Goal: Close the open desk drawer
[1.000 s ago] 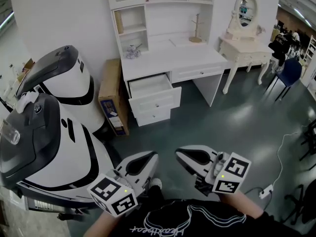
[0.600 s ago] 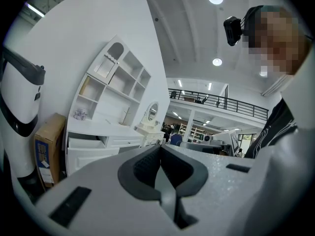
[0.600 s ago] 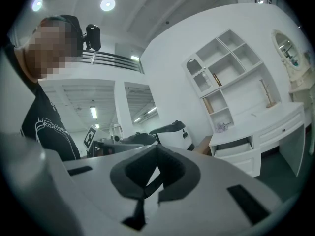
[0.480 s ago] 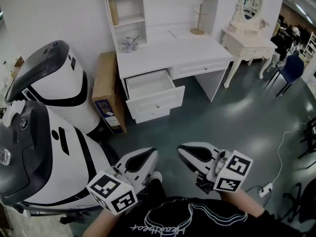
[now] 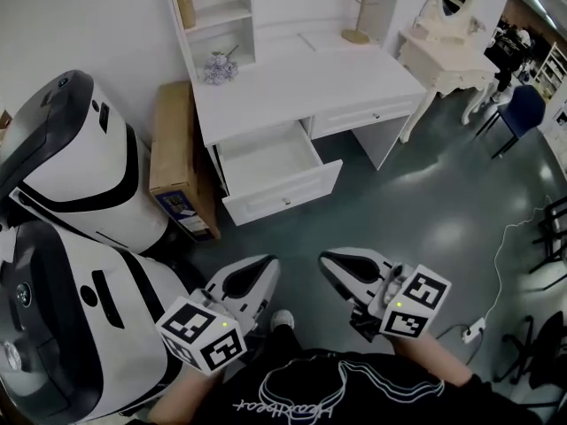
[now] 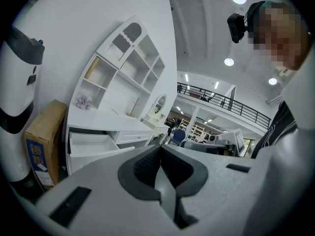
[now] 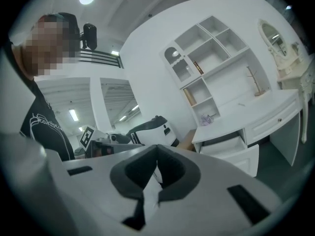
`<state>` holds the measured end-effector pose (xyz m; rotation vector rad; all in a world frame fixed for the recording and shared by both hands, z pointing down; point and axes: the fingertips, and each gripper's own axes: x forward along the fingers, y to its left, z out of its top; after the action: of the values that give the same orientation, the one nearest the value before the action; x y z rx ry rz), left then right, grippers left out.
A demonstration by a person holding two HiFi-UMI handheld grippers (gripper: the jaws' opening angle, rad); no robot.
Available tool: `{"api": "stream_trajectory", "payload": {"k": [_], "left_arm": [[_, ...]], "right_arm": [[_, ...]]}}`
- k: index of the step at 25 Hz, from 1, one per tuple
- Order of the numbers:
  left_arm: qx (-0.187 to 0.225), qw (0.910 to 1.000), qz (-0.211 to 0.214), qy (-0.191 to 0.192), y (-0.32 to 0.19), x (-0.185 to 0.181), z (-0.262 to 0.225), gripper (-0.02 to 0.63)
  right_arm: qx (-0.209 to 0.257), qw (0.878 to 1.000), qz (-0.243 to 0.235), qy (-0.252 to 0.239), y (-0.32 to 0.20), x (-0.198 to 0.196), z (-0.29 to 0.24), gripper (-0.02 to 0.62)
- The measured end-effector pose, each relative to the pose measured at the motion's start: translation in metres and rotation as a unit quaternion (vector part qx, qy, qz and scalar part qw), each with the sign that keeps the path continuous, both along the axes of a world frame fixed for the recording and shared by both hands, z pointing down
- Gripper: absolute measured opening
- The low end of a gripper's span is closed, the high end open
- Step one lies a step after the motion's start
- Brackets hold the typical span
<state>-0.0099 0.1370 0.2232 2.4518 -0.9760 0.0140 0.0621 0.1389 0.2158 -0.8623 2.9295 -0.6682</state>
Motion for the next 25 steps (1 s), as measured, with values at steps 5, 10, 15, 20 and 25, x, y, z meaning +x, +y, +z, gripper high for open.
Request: {"api": "stream_trajectory", "payload": {"k": [5, 10, 15, 20, 25], "left_arm": [[-0.001, 1.0000, 0.007, 0.000, -0.048, -0.020, 0.008, 0.005], [-0.005, 1.0000, 0.007, -0.005, -0.084, -0.035, 0.020, 0.005], [-0.016, 0.9999, 0.002, -0.003, -0.108, -0.042, 0.036, 0.005], [-0.027, 0.9996, 0.009, -0.009, -0.127, -0.040, 0.058, 0.005], [-0.045, 0.9990, 0.001, -0.007, -0.150, -0.037, 0.081, 0.005]], "right_arm": [[-0.004, 1.000, 0.015, 0.011, -0.048, -0.017, 0.006, 0.006], [-0.006, 1.000, 0.026, 0.012, -0.082, -0.027, 0.015, 0.006], [-0.018, 0.999, 0.032, 0.021, -0.104, -0.030, 0.033, 0.006], [-0.040, 0.998, 0.032, 0.027, -0.125, -0.028, 0.056, 0.006], [-0.059, 0.997, 0.027, 0.035, -0.151, -0.024, 0.079, 0.006]]}}
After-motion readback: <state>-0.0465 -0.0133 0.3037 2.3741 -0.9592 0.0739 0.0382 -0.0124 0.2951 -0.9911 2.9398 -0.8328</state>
